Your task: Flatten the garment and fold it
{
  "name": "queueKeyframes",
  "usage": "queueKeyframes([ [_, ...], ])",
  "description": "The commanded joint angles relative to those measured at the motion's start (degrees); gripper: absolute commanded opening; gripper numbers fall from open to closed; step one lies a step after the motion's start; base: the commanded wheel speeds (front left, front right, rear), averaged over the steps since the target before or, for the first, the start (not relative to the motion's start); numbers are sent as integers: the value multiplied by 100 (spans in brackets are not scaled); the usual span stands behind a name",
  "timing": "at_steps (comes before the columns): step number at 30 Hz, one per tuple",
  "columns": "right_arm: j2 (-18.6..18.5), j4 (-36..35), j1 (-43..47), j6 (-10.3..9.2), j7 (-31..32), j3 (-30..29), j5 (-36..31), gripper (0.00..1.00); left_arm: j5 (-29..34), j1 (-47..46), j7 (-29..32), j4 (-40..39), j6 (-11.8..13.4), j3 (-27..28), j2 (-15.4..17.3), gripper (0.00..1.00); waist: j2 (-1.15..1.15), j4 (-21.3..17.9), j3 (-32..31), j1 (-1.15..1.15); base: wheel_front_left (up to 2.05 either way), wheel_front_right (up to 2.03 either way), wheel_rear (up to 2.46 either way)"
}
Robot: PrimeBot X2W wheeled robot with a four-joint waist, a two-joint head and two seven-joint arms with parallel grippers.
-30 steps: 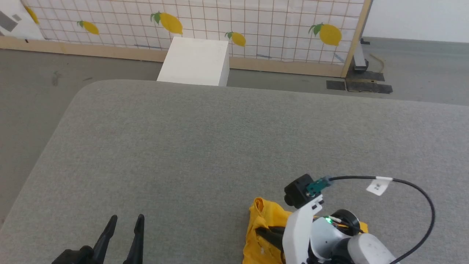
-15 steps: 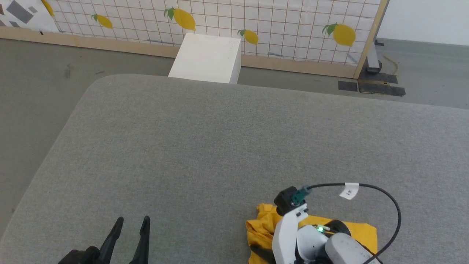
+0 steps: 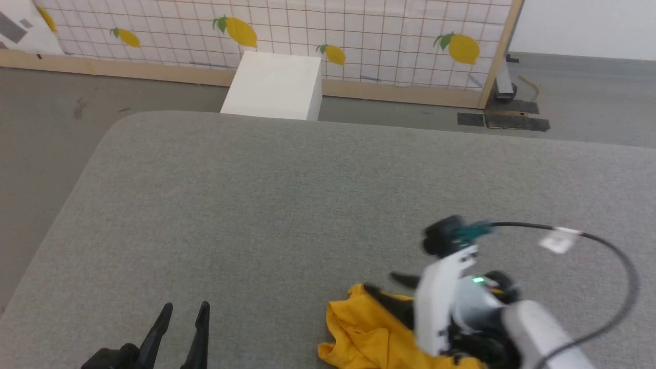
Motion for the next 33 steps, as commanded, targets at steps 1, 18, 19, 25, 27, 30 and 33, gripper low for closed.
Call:
queueKeyframes([
  [1, -113, -258, 213, -8, -122, -258, -113, 100, -4, -44, -20, -29, 17, 2, 19, 100, 0, -76, 11, 0, 0, 0, 0],
  [18, 248, -2110, 2581, -8, -895, -2556, -1283, 100, 35, -139, -134, -230, -44, 83, 119, 100, 0, -531, 463, 0, 0, 0, 0],
  [19, 254, -2119, 2666, -8, -847, -2571, -1286, 100, 34, -144, -135, -227, -49, 85, 131, 100, 0, -532, 481, 0, 0, 0, 0],
  [25, 271, -1988, 2906, -8, -608, -2795, -1205, 100, 13, -203, -140, -202, -82, 86, 217, 100, 0, -474, 580, 0, 0, 0, 0],
  [27, 272, -1878, 2895, -8, -601, -2840, -1111, 100, 3, -225, -138, -192, -94, 69, 238, 100, 0, -429, 607, 0, 0, 0, 0],
  [30, 273, -1657, 2829, -8, -622, -2849, -956, 100, -22, -251, -131, -168, -104, 55, 262, 100, 0, -352, 653, 0, 0, 0, 0],
  [33, 273, -1418, 2724, -8, -635, -2814, -921, 100, -44, -274, -121, -138, -116, 36, 291, 100, 0, -271, 699, 0, 0, 0, 0],
])
